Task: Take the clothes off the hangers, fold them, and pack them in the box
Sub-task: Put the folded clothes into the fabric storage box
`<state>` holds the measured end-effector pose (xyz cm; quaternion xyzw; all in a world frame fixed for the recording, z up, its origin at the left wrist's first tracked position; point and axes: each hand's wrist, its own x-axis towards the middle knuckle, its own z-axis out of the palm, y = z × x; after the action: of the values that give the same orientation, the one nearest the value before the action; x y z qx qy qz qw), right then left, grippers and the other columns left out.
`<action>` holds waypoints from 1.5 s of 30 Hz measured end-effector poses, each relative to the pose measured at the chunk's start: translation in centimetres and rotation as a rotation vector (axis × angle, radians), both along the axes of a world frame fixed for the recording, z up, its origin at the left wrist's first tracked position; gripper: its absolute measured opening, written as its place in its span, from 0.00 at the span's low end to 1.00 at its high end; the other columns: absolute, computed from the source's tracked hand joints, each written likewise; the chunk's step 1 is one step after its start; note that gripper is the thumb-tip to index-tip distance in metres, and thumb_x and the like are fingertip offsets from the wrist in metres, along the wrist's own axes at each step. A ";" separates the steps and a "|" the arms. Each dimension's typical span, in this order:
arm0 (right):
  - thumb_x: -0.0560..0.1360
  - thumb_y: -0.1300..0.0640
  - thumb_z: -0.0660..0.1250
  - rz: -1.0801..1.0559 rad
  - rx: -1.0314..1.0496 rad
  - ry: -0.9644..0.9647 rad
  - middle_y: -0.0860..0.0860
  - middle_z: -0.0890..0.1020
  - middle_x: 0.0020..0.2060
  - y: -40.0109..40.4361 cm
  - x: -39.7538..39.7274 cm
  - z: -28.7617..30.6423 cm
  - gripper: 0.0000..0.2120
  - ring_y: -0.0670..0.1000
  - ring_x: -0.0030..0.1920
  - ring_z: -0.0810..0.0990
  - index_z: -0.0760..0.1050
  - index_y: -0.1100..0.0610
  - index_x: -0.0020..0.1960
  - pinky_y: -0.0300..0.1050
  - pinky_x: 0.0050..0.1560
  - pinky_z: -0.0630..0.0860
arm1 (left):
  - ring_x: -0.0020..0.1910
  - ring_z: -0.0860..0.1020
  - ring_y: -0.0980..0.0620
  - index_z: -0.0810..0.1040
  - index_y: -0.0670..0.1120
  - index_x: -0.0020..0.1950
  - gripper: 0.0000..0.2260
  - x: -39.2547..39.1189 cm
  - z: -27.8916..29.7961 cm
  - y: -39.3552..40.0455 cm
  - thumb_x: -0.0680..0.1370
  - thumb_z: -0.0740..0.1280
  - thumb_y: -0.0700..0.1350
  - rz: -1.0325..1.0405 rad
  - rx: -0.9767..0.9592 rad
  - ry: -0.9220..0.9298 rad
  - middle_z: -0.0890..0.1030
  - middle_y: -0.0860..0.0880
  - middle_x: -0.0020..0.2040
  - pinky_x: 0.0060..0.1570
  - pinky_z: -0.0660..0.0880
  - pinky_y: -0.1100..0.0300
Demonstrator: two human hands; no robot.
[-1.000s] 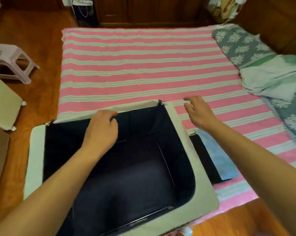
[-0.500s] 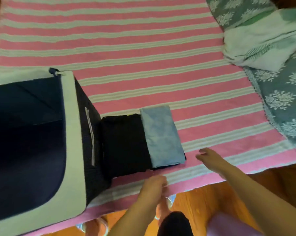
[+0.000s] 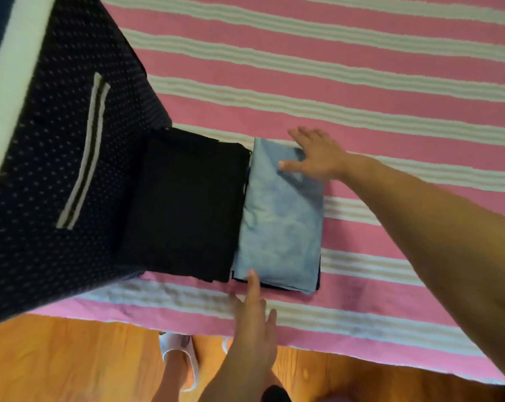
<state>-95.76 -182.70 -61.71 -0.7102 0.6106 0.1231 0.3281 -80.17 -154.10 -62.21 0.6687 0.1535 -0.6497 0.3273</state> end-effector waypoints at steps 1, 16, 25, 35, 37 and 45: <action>0.63 0.16 0.51 0.063 0.013 0.027 0.51 0.52 0.82 -1.3 0.5 -1.0 0.56 0.60 0.80 0.50 0.47 0.46 0.82 0.62 0.78 0.50 | 0.74 0.70 0.51 0.57 0.61 0.80 0.41 -1.1 -0.7 -0.3 0.73 0.72 0.66 -0.006 -0.030 -0.047 0.70 0.55 0.75 0.72 0.68 0.47; 0.70 0.29 0.67 -0.243 0.178 -0.200 0.47 0.67 0.76 9.7 -10.5 -0.3 0.49 0.55 0.72 0.71 0.45 0.42 0.81 0.49 0.70 0.66 | 0.69 0.72 0.47 0.44 0.57 0.83 0.39 -5.4 -0.4 -2.5 0.81 0.68 0.46 -0.304 -0.191 -0.438 0.69 0.54 0.69 0.69 0.69 0.53; 0.76 0.36 0.65 -0.564 -0.116 -0.369 0.51 0.68 0.71 23.7 -14.8 -5.1 0.42 0.55 0.69 0.73 0.49 0.48 0.82 0.58 0.61 0.77 | 0.68 0.72 0.44 0.46 0.73 0.77 0.29 -1.4 -3.2 -4.1 0.84 0.60 0.56 -1.402 -0.655 -0.582 0.56 0.45 0.75 0.61 0.68 0.63; 0.79 0.54 0.69 -0.987 -0.184 -0.549 0.32 0.66 0.70 26.8 -10.0 9.1 0.37 0.42 0.67 0.72 0.53 0.42 0.81 0.23 0.52 0.70 | 0.70 0.66 0.58 0.68 0.59 0.77 0.31 -0.2 12.1 -7.6 0.78 0.72 0.40 -1.258 -0.773 -0.588 0.66 0.50 0.72 0.70 0.60 0.70; 0.79 0.57 0.69 -1.067 -0.297 -0.635 0.35 0.68 0.72 26.9 -7.1 15.1 0.37 0.32 0.62 0.73 0.53 0.40 0.81 0.22 0.49 0.72 | 0.64 0.62 0.67 0.66 0.63 0.77 0.31 2.5 19.2 -8.2 0.78 0.72 0.43 -1.284 -0.887 -0.681 0.63 0.56 0.69 0.62 0.57 0.77; 0.78 0.50 0.70 -0.755 -0.591 -0.795 0.30 0.72 0.61 15.8 14.2 32.9 0.38 0.40 0.58 0.77 0.50 0.26 0.76 0.40 0.58 0.75 | 0.66 0.68 0.59 0.63 0.71 0.73 0.33 25.3 37.9 -14.8 0.76 0.75 0.47 -1.119 -0.993 -0.939 0.68 0.55 0.67 0.64 0.64 0.67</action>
<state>-81.57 -166.93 -28.84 -0.4975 0.6589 -0.4497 0.3408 -54.92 -168.93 -24.29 0.6243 -0.6467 -0.3644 0.2434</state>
